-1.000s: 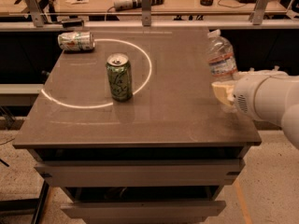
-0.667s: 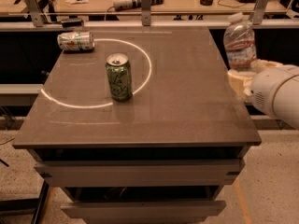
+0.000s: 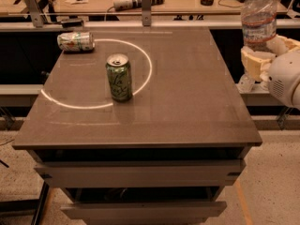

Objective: Knock coke can over

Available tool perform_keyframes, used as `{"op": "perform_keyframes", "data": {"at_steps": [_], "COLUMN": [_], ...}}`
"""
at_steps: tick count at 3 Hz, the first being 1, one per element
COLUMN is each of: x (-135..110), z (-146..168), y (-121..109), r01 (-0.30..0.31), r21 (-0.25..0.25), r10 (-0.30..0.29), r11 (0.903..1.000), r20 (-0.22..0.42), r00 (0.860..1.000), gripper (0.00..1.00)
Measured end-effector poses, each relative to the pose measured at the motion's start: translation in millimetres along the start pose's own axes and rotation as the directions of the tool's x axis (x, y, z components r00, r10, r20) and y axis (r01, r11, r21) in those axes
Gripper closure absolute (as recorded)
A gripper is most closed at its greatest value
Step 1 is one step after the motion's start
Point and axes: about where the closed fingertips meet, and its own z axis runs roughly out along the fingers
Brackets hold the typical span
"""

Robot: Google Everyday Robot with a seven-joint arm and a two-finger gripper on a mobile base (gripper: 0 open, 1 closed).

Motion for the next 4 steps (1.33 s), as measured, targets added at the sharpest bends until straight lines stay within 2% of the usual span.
{"op": "perform_keyframes", "data": {"at_steps": [1, 2, 3, 4], "x": [0, 6, 12, 16], "z": [0, 9, 29, 45], "y": [0, 14, 45, 72], "r01": [0.000, 0.000, -0.017, -0.007], "r21": [-0.001, -0.033, -0.111, -0.199], "r10": [0.000, 0.000, 0.019, 0.018], "r11": [1.0000, 0.9995, 0.9937, 0.9800], "r20": [0.000, -0.001, 0.013, 0.052], "r00": [1.000, 1.000, 1.000, 0.998], "gripper": [1.00, 1.00, 1.00, 1.00]}}
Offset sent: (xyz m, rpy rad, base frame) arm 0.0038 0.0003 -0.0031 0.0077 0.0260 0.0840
